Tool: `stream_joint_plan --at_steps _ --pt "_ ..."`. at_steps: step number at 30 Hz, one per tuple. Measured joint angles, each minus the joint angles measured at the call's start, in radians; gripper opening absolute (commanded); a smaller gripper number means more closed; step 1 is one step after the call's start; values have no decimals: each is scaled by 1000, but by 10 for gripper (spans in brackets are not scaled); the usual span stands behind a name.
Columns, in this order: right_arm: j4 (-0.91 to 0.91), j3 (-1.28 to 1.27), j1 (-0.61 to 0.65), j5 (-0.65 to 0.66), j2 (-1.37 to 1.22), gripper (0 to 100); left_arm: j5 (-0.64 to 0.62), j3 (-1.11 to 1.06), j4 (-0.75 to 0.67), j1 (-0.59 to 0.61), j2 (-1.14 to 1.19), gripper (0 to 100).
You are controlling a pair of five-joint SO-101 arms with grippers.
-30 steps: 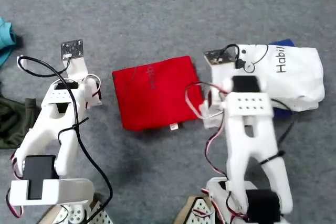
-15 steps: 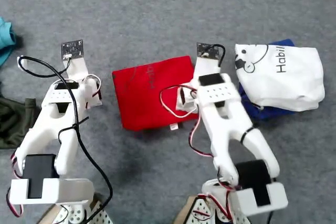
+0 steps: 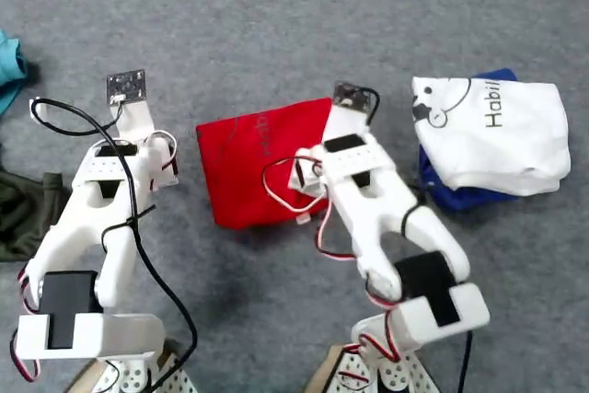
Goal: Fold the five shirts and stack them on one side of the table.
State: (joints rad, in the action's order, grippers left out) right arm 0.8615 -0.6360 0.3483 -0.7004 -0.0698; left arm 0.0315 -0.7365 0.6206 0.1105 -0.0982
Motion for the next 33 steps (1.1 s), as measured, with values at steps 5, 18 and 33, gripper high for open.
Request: stream_joint_plan --at_steps 5,18,33 --pt "5 18 -2 -15 -38 83 0 0 0 0 0 19" --pt "163 152 -87 -15 -69 2 0 0 0 0 0 19" --pt "479 775 -293 219 -83 3 0 0 0 0 0 19"
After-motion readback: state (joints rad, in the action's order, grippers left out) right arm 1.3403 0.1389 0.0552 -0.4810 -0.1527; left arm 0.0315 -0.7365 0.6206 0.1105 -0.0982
